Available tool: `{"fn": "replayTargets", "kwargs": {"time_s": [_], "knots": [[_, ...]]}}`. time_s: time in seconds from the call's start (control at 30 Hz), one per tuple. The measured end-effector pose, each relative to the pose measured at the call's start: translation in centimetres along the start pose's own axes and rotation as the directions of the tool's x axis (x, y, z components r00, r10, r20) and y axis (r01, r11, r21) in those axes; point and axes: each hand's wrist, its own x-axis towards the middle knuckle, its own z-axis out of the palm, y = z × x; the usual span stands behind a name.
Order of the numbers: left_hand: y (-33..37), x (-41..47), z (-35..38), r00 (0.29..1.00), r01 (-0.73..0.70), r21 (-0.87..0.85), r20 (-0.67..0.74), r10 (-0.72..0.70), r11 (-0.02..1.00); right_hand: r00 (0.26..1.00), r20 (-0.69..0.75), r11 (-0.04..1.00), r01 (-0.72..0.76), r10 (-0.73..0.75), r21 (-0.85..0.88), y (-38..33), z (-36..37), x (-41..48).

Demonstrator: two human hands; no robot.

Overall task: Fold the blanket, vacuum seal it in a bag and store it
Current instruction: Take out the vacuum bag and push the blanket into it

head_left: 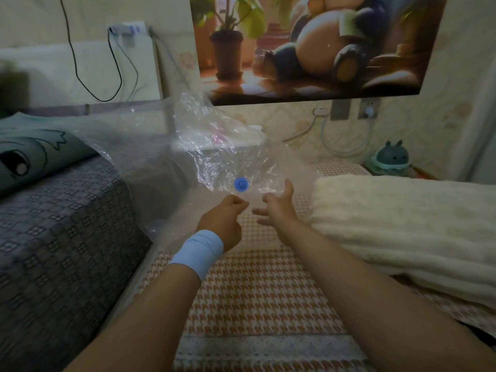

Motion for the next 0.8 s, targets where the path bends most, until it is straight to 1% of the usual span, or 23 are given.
{"fn": "replayTargets", "kwargs": {"time_s": [0.03, 0.07, 0.1, 0.17, 0.23, 0.27, 0.33, 0.37, 0.43, 0.47, 0.5, 0.53, 0.57, 0.6, 0.63, 0.67, 0.7, 0.73, 0.8], "knots": [[0.2, 0.0, -0.2, 1.000, -0.016, 0.031, 0.015, 0.016, 0.999, 0.999, 0.003, 0.991, -0.047, 0.047, 0.129, -0.4, 0.1, 0.2], [0.3, 0.0, -0.3, 0.999, -0.040, 0.060, 0.027, 0.038, 0.997, 0.997, 0.022, 0.985, -0.074, 0.072, 0.159, -0.7, 0.0, 0.2], [0.6, 0.1, -0.3, 0.997, -0.061, 0.083, 0.044, 0.058, 0.995, 0.996, 0.047, 0.989, -0.082, 0.077, 0.121, -0.7, -0.2, 0.0], [0.9, 0.4, -0.4, 0.992, -0.073, 0.102, 0.107, 0.062, 0.992, 0.996, 0.075, 0.998, -0.055, 0.057, -0.023, -0.6, -0.7, 0.0], [1.3, 0.7, -0.4, 0.982, -0.028, 0.078, 0.186, 0.013, 0.997, 0.994, 0.105, 0.990, 0.031, -0.017, -0.140, -0.5, -1.0, 0.0], [1.6, 0.9, -0.3, 0.976, -0.009, 0.067, 0.218, -0.006, 0.998, 0.987, 0.145, 0.980, 0.090, -0.064, -0.178, -0.7, -1.1, -0.1], [2.5, 1.3, -0.2, 0.967, -0.004, 0.068, 0.256, -0.013, 0.998, 0.961, 0.242, 0.960, 0.184, -0.132, -0.210, -1.2, -1.4, -0.2], [3.1, 1.4, 0.0, 0.966, -0.001, 0.073, 0.259, -0.018, 0.997, 0.949, 0.282, 0.955, 0.205, -0.141, -0.213, -1.4, -1.7, -0.4], [4.4, 1.9, 0.3, 0.967, 0.023, 0.088, 0.251, -0.044, 0.996, 0.944, 0.301, 0.958, 0.202, -0.134, -0.204, -1.5, -2.8, -0.3], [5.0, 2.2, 0.5, 0.966, 0.035, 0.092, 0.253, -0.057, 0.995, 0.945, 0.297, 0.953, 0.205, -0.134, -0.224, -1.4, -3.6, -0.3], [5.6, 2.5, 0.6, 0.963, 0.050, 0.092, 0.260, -0.072, 0.994, 0.947, 0.287, 0.929, 0.230, -0.145, -0.290, -1.5, -4.6, -0.4], [6.3, 2.8, 0.7, 0.959, 0.061, 0.100, 0.271, -0.086, 0.993, 0.947, 0.270, 0.870, 0.279, -0.177, -0.408, -1.7, -5.8, -0.7], [6.9, 3.1, 0.8, 0.953, 0.068, 0.127, 0.286, -0.102, 0.990, 0.938, 0.256, 0.759, 0.341, -0.235, -0.554, -2.0, -7.0, -1.0], [7.3, 3.4, 0.8, 0.947, 0.071, 0.169, 0.300, -0.120, 0.983, 0.916, 0.256, 0.594, 0.397, -0.310, -0.700, -2.2, -8.3, -1.3], [7.7, 3.6, 0.7, 0.944, 0.068, 0.217, 0.301, -0.133, 0.974, 0.887, 0.273, 0.399, 0.418, -0.371, -0.816, -2.3, -9.5, -1.6], [8.2, 3.8, 0.8, 0.949, 0.057, 0.260, 0.286, -0.133, 0.964, 0.869, 0.296, 0.220, 0.403, -0.397, -0.888, -2.5, -10.6, -2.0], [8.4, 3.9, 0.9, 0.951, 0.052, 0.305, 0.274, -0.140, 0.951, 0.865, 0.308, 0.091, 0.371, -0.397, -0.924, -2.7, -11.3, -2.5], [8.6, 4.0, 1.4, 0.948, 0.046, 0.328, 0.282, -0.144, 0.944, 0.871, 0.314, 0.002, 0.340, -0.377, -0.940, -2.7, -11.8, -3.0], [8.9, 4.3, 2.6, 0.930, 0.026, 0.306, 0.341, -0.135, 0.952, 0.891, 0.339, -0.103, 0.323, -0.302, -0.941, -2.3, -12.4, -3.9]]}}
